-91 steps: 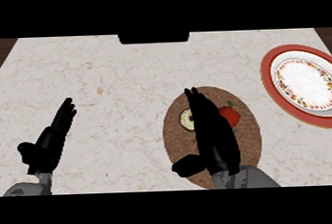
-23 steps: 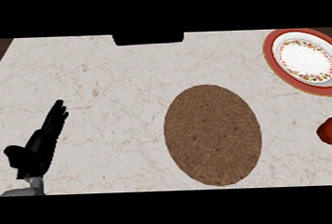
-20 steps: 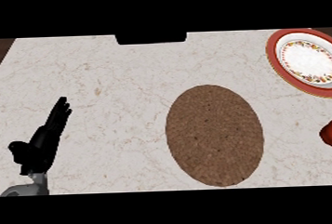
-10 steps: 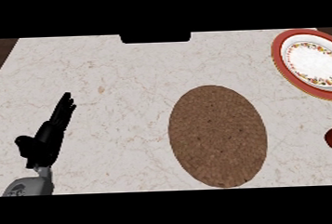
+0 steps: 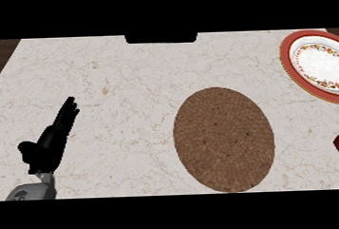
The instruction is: Pick the cupcake from the placemat and place it in the plate
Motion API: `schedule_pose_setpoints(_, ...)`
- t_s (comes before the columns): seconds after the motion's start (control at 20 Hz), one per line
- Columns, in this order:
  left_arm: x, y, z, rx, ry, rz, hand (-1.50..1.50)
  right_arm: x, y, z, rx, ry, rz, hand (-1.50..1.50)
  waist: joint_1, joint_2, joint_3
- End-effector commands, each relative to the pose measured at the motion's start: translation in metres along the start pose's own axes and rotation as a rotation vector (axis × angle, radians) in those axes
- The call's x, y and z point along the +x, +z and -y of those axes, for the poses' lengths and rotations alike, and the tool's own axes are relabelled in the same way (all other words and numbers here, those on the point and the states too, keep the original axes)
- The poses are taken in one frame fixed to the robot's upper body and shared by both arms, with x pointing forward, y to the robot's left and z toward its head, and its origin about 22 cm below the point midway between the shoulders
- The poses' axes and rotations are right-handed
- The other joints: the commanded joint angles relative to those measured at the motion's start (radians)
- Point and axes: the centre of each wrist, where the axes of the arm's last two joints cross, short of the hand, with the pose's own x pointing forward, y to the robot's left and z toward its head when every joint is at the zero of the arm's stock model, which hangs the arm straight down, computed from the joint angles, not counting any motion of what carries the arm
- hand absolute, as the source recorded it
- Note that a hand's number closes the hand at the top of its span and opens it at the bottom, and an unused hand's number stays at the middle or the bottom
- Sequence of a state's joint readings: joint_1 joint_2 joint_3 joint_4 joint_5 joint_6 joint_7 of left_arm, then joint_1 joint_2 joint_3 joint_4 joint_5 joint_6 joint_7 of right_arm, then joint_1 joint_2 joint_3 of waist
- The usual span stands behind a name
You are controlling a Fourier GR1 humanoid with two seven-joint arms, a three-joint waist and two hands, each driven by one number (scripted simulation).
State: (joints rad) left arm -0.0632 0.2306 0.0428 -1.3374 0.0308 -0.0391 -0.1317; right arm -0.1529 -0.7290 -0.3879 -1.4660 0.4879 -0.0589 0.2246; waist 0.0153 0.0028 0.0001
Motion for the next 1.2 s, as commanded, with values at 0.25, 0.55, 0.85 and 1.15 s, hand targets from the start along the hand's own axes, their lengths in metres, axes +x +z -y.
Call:
schedule_pose_setpoints(0.25, 0.007, -0.012, -0.008, -0.012, -0.007, 0.013, 0.00, 0.044, -0.058, -0.059, 0.050, -0.023, -0.003, 1.50, 0.007, 0.003, 0.000)
schedule_pose_setpoints(0.55, 0.010, -0.014, 0.004, 0.003, -0.005, 0.008, 0.00, 0.045, -0.064, -0.093, -0.039, -0.223, -0.167, -1.50, 0.004, 0.003, 0.001)
schedule_pose_setpoints(0.85, -0.003, -0.003, -0.014, -0.012, -0.001, 0.013, 0.00, 0.040, -0.072, -0.123, 0.018, -0.237, -0.261, -1.50, 0.003, 0.003, 0.001)
schedule_pose_setpoints(1.15, 0.008, -0.017, -0.008, 0.003, 0.001, -0.002, 0.00, 0.021, -0.065, -0.125, -0.178, -0.458, -0.252, -1.50, -0.011, 0.002, 0.002)
